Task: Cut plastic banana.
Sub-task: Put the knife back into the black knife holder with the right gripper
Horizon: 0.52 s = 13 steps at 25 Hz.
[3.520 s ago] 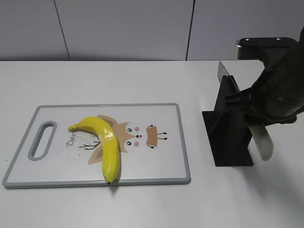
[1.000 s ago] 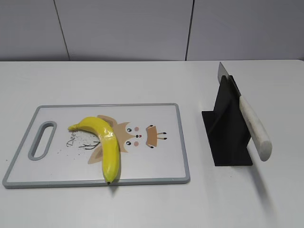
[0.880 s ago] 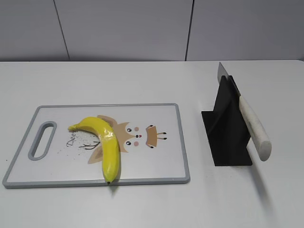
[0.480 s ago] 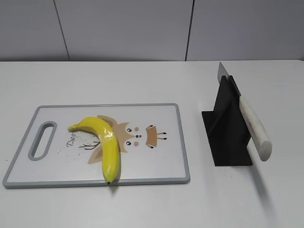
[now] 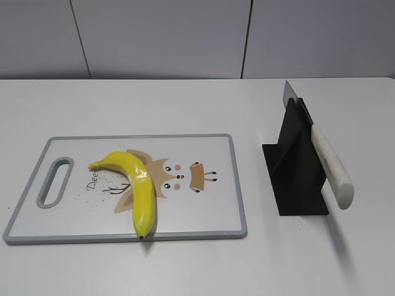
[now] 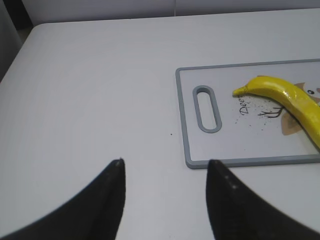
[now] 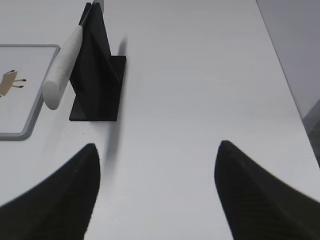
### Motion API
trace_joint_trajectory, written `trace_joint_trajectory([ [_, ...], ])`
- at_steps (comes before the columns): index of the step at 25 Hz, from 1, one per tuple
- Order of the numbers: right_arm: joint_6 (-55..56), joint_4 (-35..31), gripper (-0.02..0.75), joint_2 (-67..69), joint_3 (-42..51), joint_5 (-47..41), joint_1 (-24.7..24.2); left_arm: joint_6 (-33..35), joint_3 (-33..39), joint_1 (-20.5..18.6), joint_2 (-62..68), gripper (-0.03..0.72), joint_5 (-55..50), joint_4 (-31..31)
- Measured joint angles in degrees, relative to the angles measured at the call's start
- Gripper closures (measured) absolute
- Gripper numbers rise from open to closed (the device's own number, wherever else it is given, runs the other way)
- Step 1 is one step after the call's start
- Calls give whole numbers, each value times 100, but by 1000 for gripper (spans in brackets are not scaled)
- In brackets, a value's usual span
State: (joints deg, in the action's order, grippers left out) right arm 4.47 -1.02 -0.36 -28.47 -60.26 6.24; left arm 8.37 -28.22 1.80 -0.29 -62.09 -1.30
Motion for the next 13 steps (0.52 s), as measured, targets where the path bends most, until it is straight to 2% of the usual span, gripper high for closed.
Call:
trace_joint_trajectory([
  [13,0,0,169,0,0,0,-10,0,0,0,0,187,0,0],
])
